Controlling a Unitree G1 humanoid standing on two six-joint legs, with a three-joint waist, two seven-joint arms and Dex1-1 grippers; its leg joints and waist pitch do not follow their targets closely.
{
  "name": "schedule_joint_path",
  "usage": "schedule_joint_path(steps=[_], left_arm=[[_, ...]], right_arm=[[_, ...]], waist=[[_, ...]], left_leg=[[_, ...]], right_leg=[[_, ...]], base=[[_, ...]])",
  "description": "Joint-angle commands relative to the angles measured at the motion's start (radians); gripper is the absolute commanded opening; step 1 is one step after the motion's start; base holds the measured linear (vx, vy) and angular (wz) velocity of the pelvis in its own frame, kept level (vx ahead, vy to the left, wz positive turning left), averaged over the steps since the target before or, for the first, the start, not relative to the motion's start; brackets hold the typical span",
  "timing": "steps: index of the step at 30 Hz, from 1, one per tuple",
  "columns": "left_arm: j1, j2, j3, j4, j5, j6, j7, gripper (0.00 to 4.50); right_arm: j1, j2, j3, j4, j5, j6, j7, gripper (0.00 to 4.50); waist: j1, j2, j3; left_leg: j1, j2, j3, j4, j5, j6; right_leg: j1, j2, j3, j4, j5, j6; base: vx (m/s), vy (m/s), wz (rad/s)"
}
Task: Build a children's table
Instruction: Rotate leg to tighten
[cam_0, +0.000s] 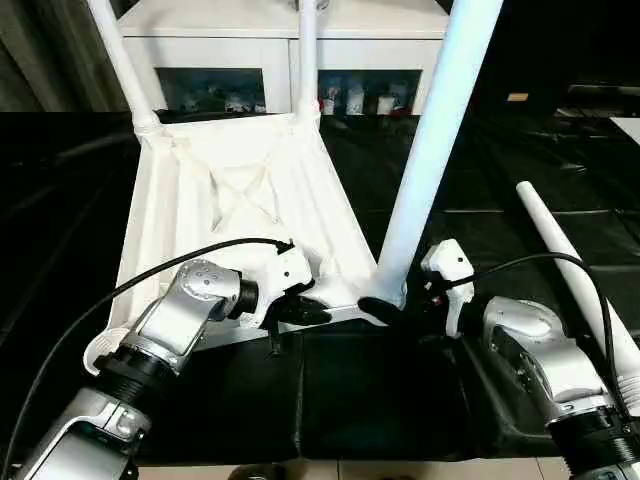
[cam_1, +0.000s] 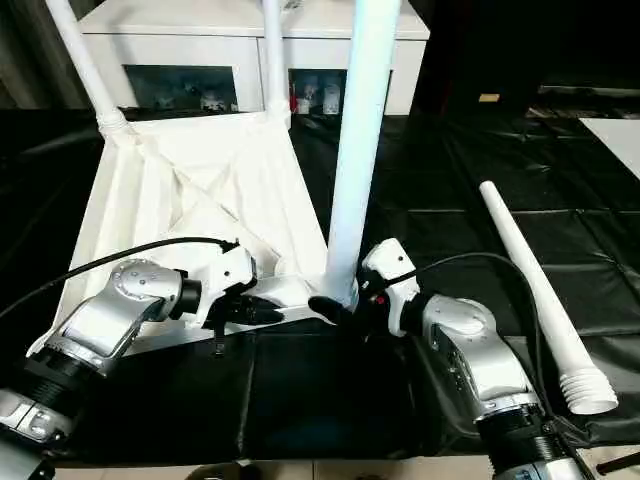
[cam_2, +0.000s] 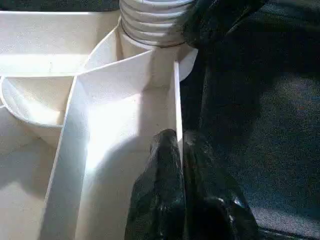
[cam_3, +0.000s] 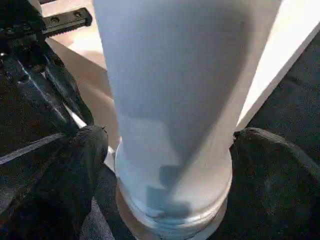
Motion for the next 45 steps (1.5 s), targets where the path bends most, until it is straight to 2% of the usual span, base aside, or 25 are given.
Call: schedule_joint_path(steps=[1,5,7,18,20,21,23,24,25,26,28,30,33,35,36,37,38,39,40,41,44,45], left_arm=[[-0.013,-0.009,-0.01,-0.063,-0.024,-0.006,-0.035,0.0],[-0.011,-0.007,-0.009,-0.064,-0.023,-0.004,-0.039,0.0],[-0.011,-0.006,-0.009,-0.063,-0.023,-0.004,-0.039,0.0],[-0.008,0.005,-0.013,-0.065,-0.024,0.01,-0.055,0.0],[-0.011,-0.002,-0.009,-0.053,-0.018,0.013,-0.037,0.0],[-0.02,-0.019,0.004,-0.03,-0.007,0.015,0.008,0.0],[-0.046,-0.061,0.028,0.021,0.006,0.026,0.093,0.0],[-0.059,-0.078,0.035,0.043,0.014,0.027,0.127,0.0],[-0.069,-0.09,0.039,0.058,0.019,0.027,0.149,0.0],[-0.092,-0.123,0.052,0.094,0.024,0.044,0.203,0.0],[-0.12,-0.161,0.067,0.136,0.029,0.065,0.266,0.0],[-0.157,-0.211,0.088,0.194,0.036,0.081,0.359,0.0],[-0.2,-0.273,0.127,0.263,0.034,0.103,0.479,0.0],[-0.246,-0.335,0.177,0.342,0.029,0.091,0.61,0.0],[-0.246,-0.335,0.177,0.342,0.029,0.091,0.61,0.0],[-0.276,-0.368,0.2,0.397,0.026,0.066,0.676,0.0],[-0.284,-0.376,0.199,0.41,0.028,0.06,0.686,0.0],[-0.284,-0.376,0.199,0.41,0.028,0.06,0.686,0.0],[-0.291,-0.385,0.188,0.411,0.037,0.057,0.688,0.0],[-0.29,-0.385,0.182,0.408,0.041,0.057,0.682,0.0],[-0.284,-0.378,0.171,0.401,0.049,0.052,0.661,0.0],[-0.277,-0.369,0.163,0.399,0.055,0.04,0.635,0.0]], right_arm=[[-0.002,-0.003,-0.014,-0.006,0.014,-0.002,0.016,4.2],[-0.007,0.004,-0.027,-0.003,0.026,0.005,0.025,3.99],[-0.007,0.004,-0.027,-0.003,0.029,0.007,0.028,3.75],[-0.006,0.021,-0.028,0.017,0.025,0.006,0.021,2.81],[-0.02,0.048,-0.048,0.059,0.005,-0.013,-0.059,2.72],[-0.037,0.084,-0.077,0.103,-0.004,-0.02,-0.146,2.7],[-0.066,0.146,-0.123,0.169,-0.006,-0.02,-0.281,2.66],[-0.078,0.17,-0.137,0.195,-0.005,-0.018,-0.326,2.65],[-0.086,0.186,-0.145,0.212,-0.005,-0.018,-0.354,2.65],[-0.106,0.222,-0.154,0.251,-0.012,-0.023,-0.417,2.65],[-0.132,0.261,-0.148,0.295,-0.032,-0.034,-0.477,2.65],[-0.173,0.303,-0.13,0.354,-0.066,-0.048,-0.542,2.65],[-0.233,0.354,-0.129,0.438,-0.091,-0.058,-0.646,2.65],[-0.31,0.417,-0.169,0.539,-0.08,-0.065,-0.766,2.64],[-0.31,0.417,-0.169,0.539,-0.08,-0.065,-0.766,2.64],[-0.374,0.459,-0.206,0.624,-0.079,-0.083,-0.879,2.64],[-0.393,0.471,-0.221,0.651,-0.082,-0.103,-0.922,2.64],[-0.393,0.471,-0.221,0.651,-0.082,-0.103,-0.922,2.64],[-0.429,0.493,-0.226,0.685,-0.095,-0.138,-0.963,2.64],[-0.442,0.501,-0.224,0.695,-0.098,-0.152,-0.96,2.64],[-0.453,0.506,-0.218,0.702,-0.108,-0.172,-0.951,2.64],[-0.45,0.507,-0.228,0.7,-0.103,-0.192,-0.922,2.64]], waist=[[-0.009,-0.007,-0.076],[-0.009,-0.006,-0.075],[-0.009,-0.006,-0.076],[-0.008,-0.006,-0.078],[-0.011,-0.006,-0.077],[-0.016,-0.004,-0.075],[-0.024,-0.005,-0.074],[-0.032,-0.004,-0.073],[-0.036,-0.004,-0.074],[-0.043,-0.007,-0.073],[-0.05,-0.006,-0.075],[-0.058,-0.007,-0.075],[-0.058,-0.007,-0.077],[-0.062,-0.005,-0.078],[-0.06,-0.006,-0.078],[-0.06,-0.006,-0.08],[-0.059,-0.004,-0.083],[-0.058,-0.003,-0.084],[-0.055,-0.009,-0.085],[-0.054,-0.009,-0.088],[-0.049,-0.01,-0.089],[-0.048,-0.008,-0.09]], left_leg=[[0.046,0.089,-0.053,-0.091,-0.31,-0.022],[0.047,0.089,-0.055,-0.092,-0.323,-0.03],[0.047,0.089,-0.055,-0.092,-0.32,-0.031],[0.044,0.089,-0.053,-0.09,-0.285,-0.015],[0.042,0.087,-0.054,-0.09,-0.296,-0.022],[0.043,0.087,-0.054,-0.092,-0.313,-0.031],[0.043,0.087,-0.059,-0.095,-0.347,-0.053],[0.05,0.083,-0.058,-0.093,-0.375,-0.069],[0.05,0.083,-0.061,-0.094,-0.389,-0.077],[0.043,0.084,-0.063,-0.097,-0.395,-0.083],[0.043,0.081,-0.065,-0.096,-0.401,-0.089],[0.044,0.078,-0.062,-0.092,-0.396,-0.078],[0.043,0.078,-0.06,-0.087,-0.372,-0.064],[0.047,0.075,-0.057,-0.084,-0.365,-0.057],[0.047,0.076,-0.059,-0.085,-0.365,-0.056],[0.048,0.075,-0.056,-0.085,-0.356,-0.05],[0.048,0.076,-0.059,-0.088,-0.346,-0.052],[0.048,0.077,-0.057,-0.088,-0.34,-0.052],[0.047,0.077,-0.053,-0.088,-0.319,-0.041],[0.04,0.075,-0.053,-0.085,-0.275,-0.025],[0.035,0.075,-0.049,-0.079,-0.213,0.026],[0.035,0.075,-0.049,-0.078,-0.206,0.032]], right_leg=[[0.024,-0.069,0.041,-0.066,-0.278,-0.217],[0.022,-0.069,0.041,-0.068,-0.298,-0.208],[0.023,-0.069,0.041,-0.067,-0.291,-0.208],[0.025,-0.069,0.04,-0.061,-0.247,-0.224],[0.025,-0.07,0.04,-0.063,-0.265,-0.223],[0.02,-0.069,0.04,-0.065,-0.285,-0.221],[0.021,-0.07,0.038,-0.068,-0.328,-0.212],[0.011,-0.068,0.039,-0.072,-0.355,-0.209],[0.014,-0.069,0.038,-0.073,-0.367,-0.206],[0.02,-0.07,0.037,-0.073,-0.374,-0.199],[0.018,-0.071,0.036,-0.073,-0.372,-0.195],[0.017,-0.071,0.038,-0.078,-0.361,-0.201],[0.018,-0.072,0.038,-0.079,-0.345,-0.21],[0.016,-0.069,0.037,-0.081,-0.335,-0.219],[0.018,-0.069,0.036,-0.083,-0.335,-0.214],[0.015,-0.067,0.036,-0.082,-0.318,-0.212],[0.02,-0.065,0.033,-0.078,-0.294,-0.21],[0.018,-0.063,0.033,-0.076,-0.273,-0.21],[0.02,-0.062,0.033,-0.072,-0.223,-0.213],[0.028,-0.064,0.034,-0.063,-0.171,-0.224],[0.034,-0.068,0.033,-0.058,-0.113,-0.241],[0.035,-0.068,0.033,-0.058,-0.111,-0.242]], base=[[0.0,0.0,0.0],[0.0,0.0,0.0],[0.0,0.0,0.0],[0.0,0.0,0.0],[0.0,0.0,0.0],[0.0,0.0,0.0],[0.0,0.0,0.0],[0.0,0.0,0.0],[0.0,0.0,0.0],[0.0,0.0,0.0],[0.0,0.0,0.0],[0.0,0.0,0.0],[0.0,0.0,0.0],[0.0,0.0,0.0],[0.0,0.0,0.0],[0.0,0.0,0.0],[0.0,0.0,0.0],[0.0,0.0,0.0],[0.0,0.0,0.0],[0.0,0.0,0.0],[0.0,0.0,0.0],[0.0,0.0,0.0]])
